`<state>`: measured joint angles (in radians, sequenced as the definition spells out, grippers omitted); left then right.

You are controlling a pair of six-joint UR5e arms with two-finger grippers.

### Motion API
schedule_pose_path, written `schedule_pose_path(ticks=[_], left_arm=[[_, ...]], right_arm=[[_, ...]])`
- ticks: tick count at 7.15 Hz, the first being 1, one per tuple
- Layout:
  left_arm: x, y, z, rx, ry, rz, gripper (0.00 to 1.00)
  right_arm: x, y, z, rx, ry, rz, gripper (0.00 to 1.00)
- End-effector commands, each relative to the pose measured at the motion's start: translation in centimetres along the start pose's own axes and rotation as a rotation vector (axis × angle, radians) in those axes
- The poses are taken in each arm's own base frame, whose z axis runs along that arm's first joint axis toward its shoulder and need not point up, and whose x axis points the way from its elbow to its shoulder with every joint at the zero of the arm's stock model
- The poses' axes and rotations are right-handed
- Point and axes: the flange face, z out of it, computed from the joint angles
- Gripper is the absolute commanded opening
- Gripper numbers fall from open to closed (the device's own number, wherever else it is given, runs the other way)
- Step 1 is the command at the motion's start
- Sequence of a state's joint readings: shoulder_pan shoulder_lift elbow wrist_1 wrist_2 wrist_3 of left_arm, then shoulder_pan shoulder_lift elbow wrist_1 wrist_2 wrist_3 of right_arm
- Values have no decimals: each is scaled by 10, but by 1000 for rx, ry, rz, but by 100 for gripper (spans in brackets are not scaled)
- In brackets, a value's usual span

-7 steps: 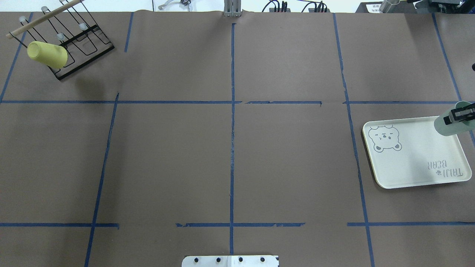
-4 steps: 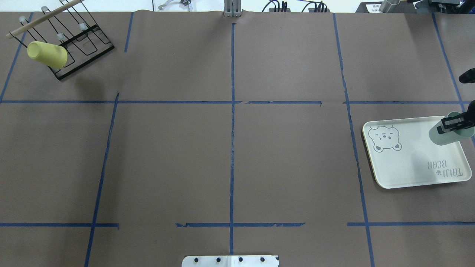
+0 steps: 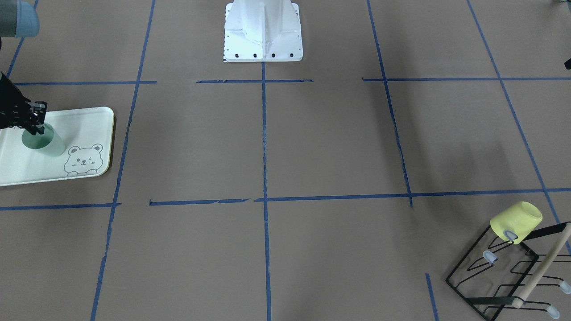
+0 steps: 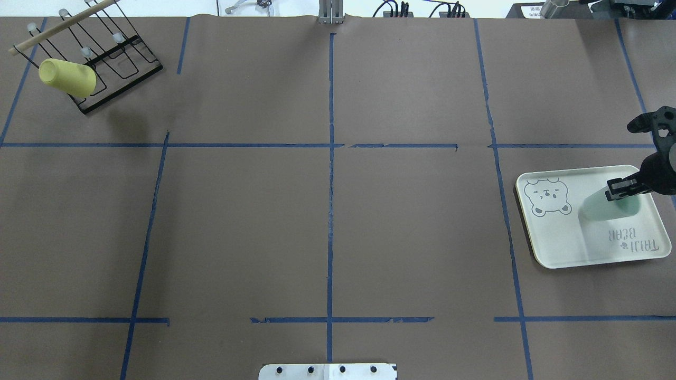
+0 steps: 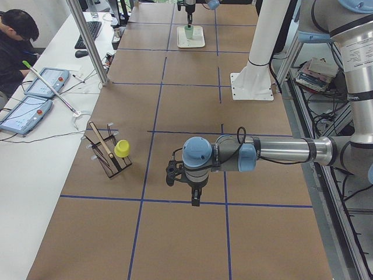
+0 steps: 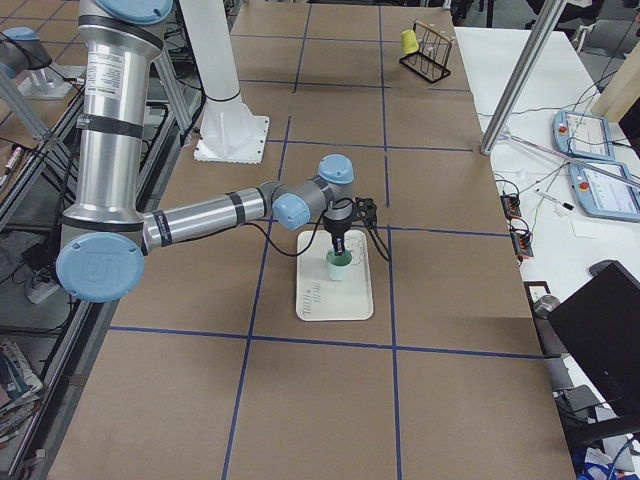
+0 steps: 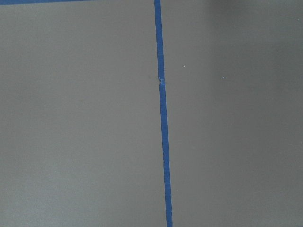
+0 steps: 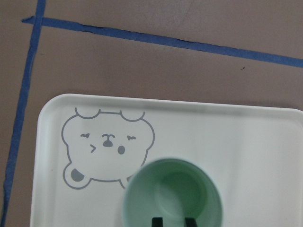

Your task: Left arm grabs green cup and hands to right arm on tray

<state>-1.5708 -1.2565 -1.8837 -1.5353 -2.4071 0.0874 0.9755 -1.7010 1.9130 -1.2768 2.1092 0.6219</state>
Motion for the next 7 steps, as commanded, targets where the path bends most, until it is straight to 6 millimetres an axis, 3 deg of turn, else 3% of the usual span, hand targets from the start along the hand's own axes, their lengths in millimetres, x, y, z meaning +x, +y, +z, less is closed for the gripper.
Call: schedule_pose_path(ticks=[1, 4, 6, 7], left_arm=[[0, -1, 0, 1, 1, 1, 100], [1, -1, -1, 2, 1, 1, 100], [-2, -3, 0, 17, -16, 31, 100], [-6, -4, 4, 29, -17, 47, 100]], right_arm=[[-5, -4, 2, 2, -3, -9, 97], [-14, -5, -27, 42, -23, -17, 100], [21, -4, -42, 44, -39, -55, 100], [54, 7, -49, 41, -37, -99, 100]])
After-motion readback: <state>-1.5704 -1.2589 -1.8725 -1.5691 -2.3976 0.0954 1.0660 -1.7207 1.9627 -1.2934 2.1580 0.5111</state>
